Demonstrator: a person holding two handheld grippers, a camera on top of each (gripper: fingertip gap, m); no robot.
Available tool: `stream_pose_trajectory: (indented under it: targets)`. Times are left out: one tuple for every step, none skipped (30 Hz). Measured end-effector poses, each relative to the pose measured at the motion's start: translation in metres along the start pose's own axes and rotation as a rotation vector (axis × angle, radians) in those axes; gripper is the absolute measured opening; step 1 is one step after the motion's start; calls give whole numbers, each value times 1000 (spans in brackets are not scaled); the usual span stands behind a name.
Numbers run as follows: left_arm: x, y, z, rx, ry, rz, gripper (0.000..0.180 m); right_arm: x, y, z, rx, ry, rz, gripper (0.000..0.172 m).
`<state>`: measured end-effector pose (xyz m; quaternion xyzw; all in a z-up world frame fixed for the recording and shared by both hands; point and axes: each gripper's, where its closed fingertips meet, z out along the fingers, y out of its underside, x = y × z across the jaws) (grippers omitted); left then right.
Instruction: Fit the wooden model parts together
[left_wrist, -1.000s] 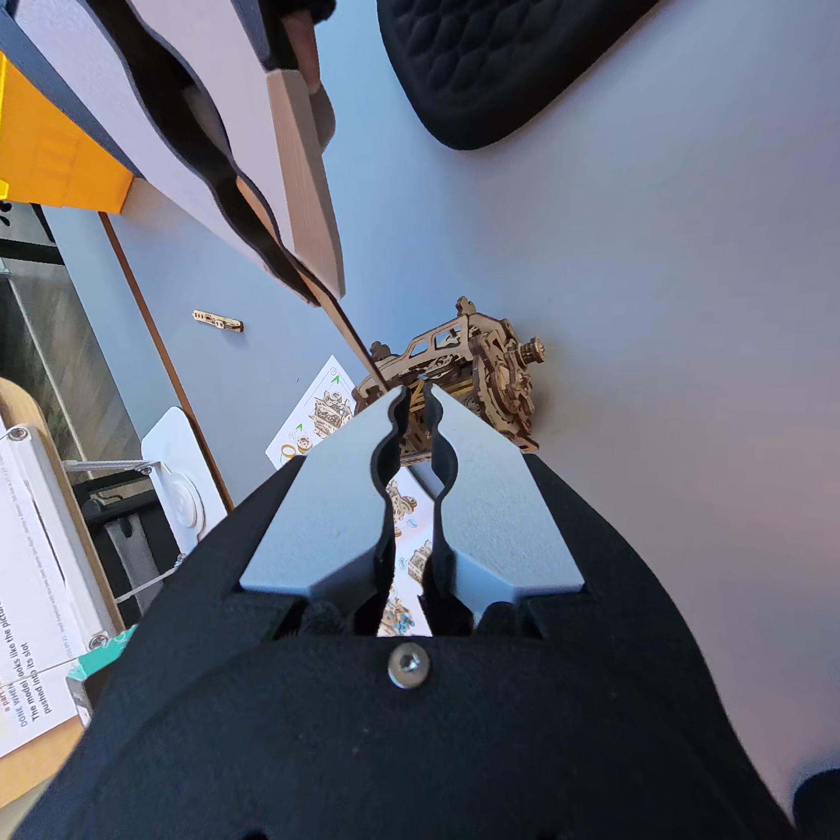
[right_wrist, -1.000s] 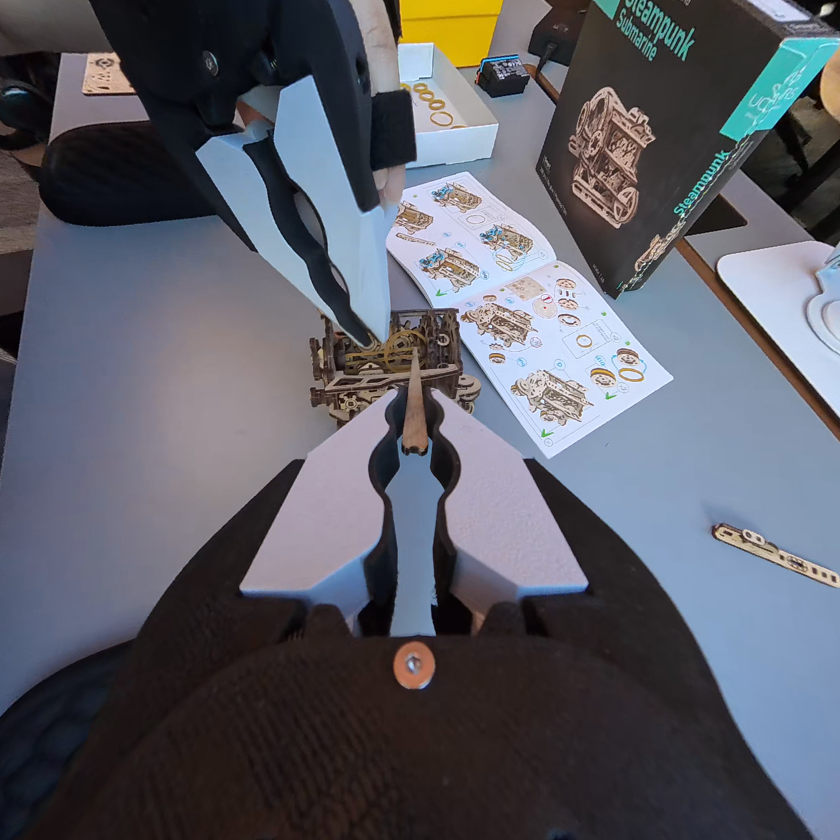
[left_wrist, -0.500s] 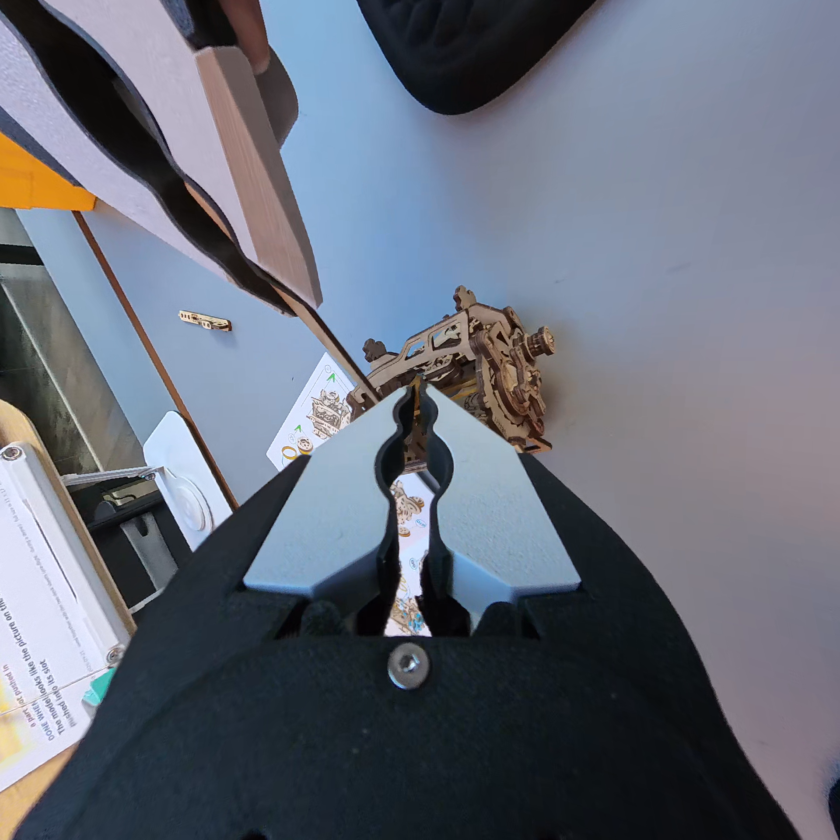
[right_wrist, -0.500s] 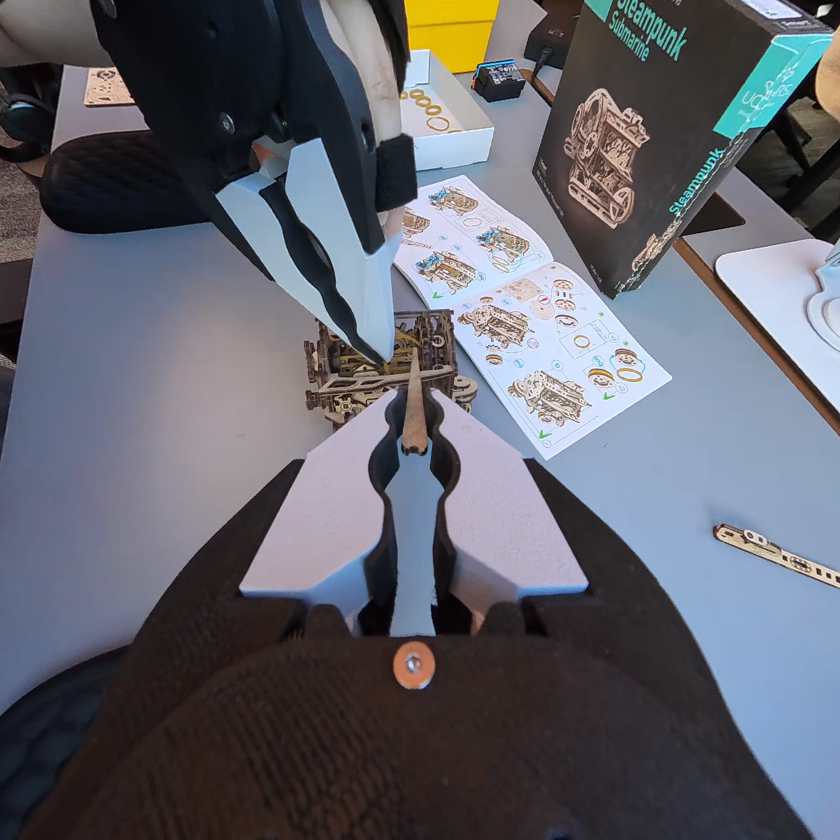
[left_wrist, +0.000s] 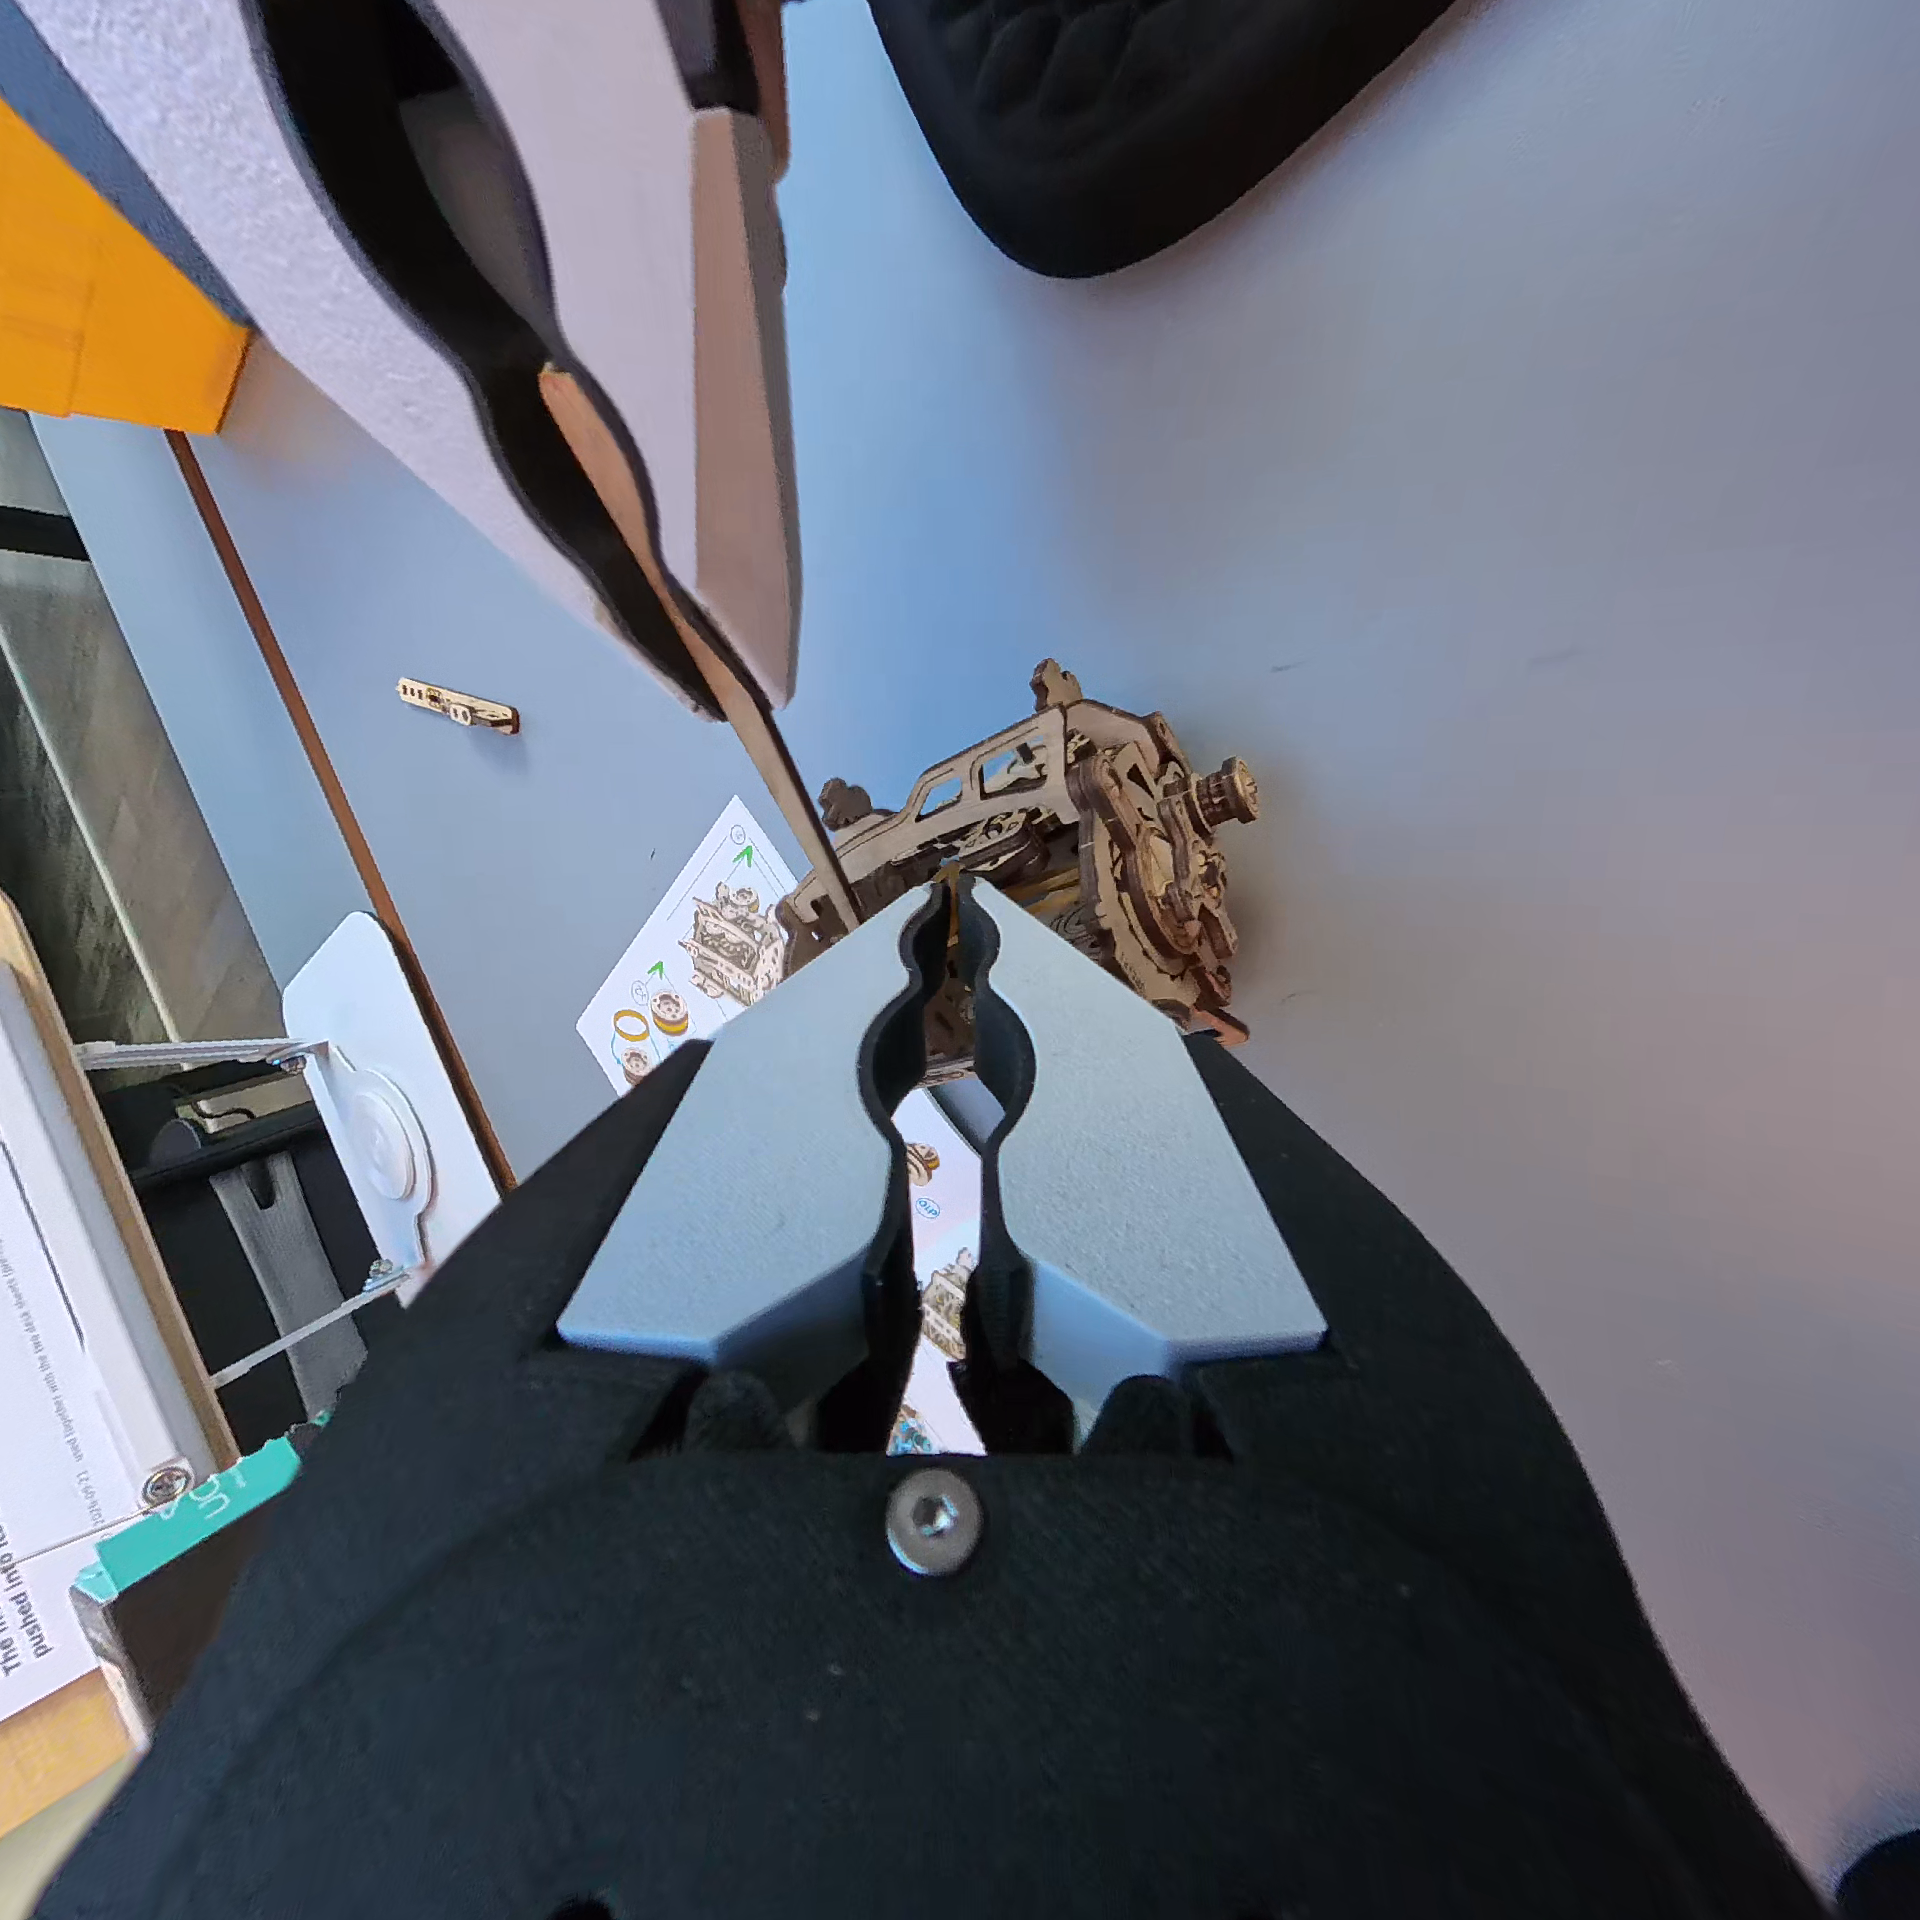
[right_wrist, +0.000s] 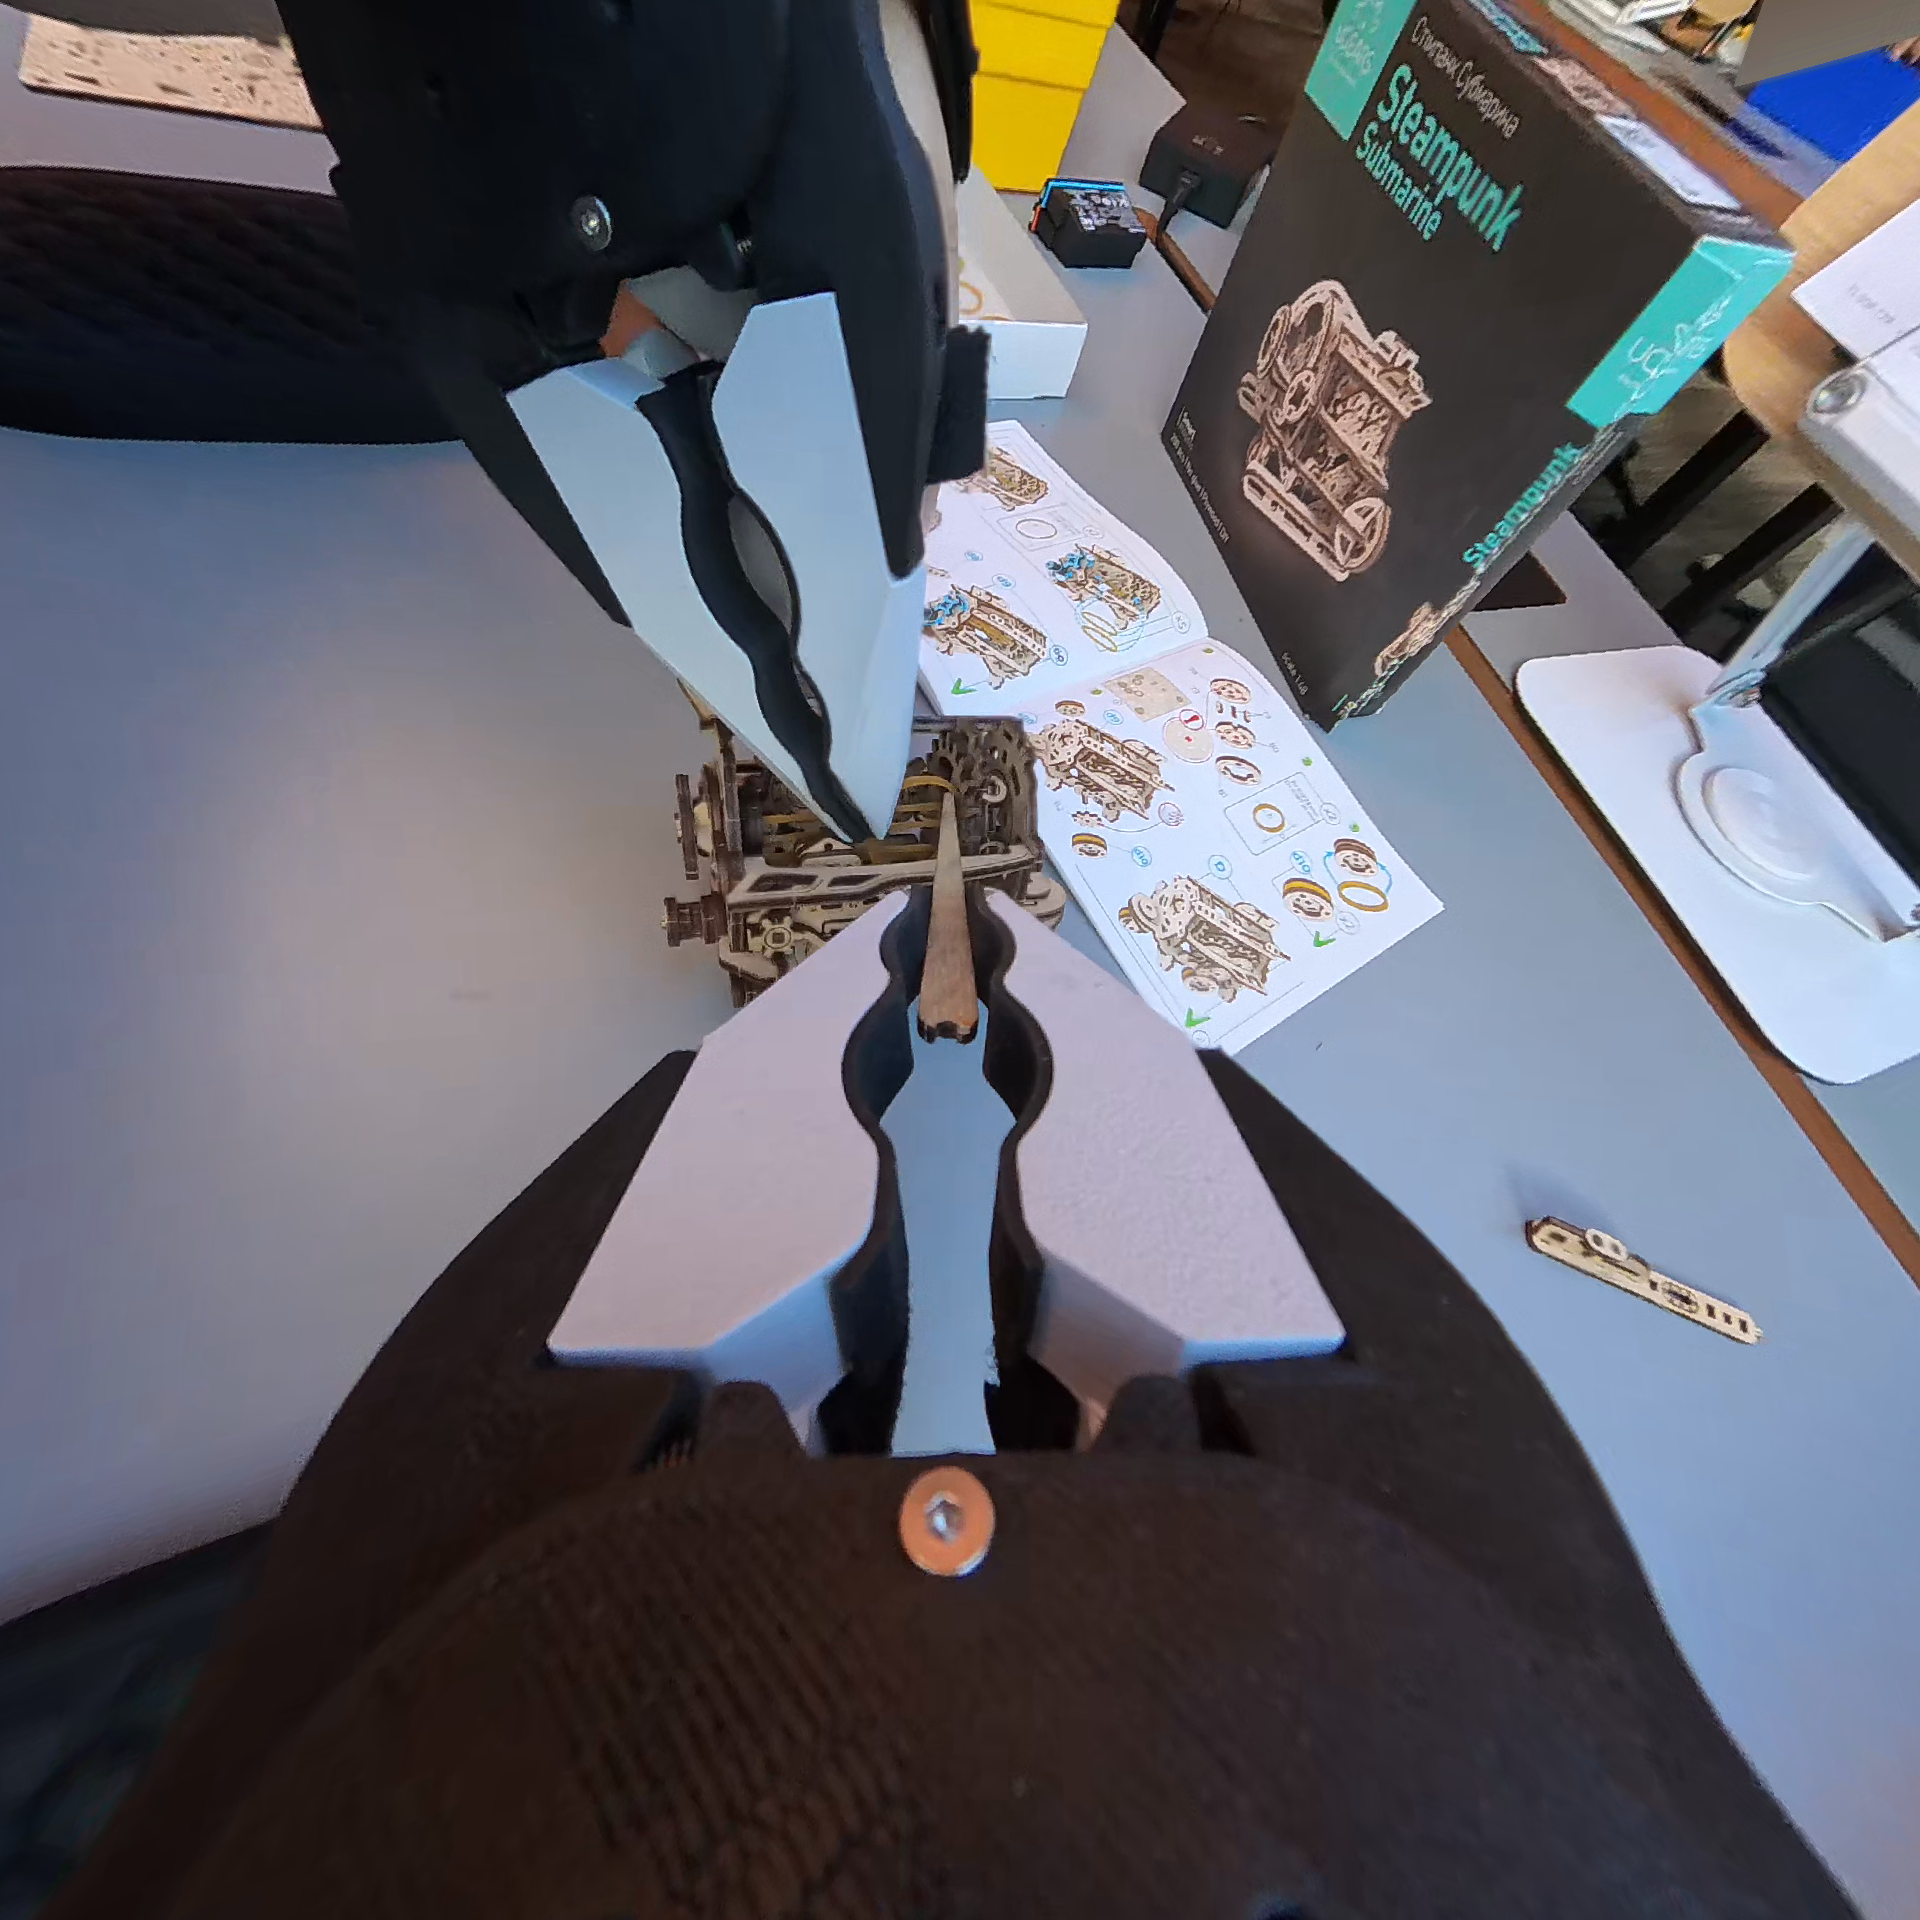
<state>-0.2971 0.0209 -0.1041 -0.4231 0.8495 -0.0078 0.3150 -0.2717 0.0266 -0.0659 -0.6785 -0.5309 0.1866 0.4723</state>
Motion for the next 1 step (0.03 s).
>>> stream_pose_trajectory:
  targets:
    - [1,0,0,3,3,-10,0,0,0,0,-3,20,-20,5]
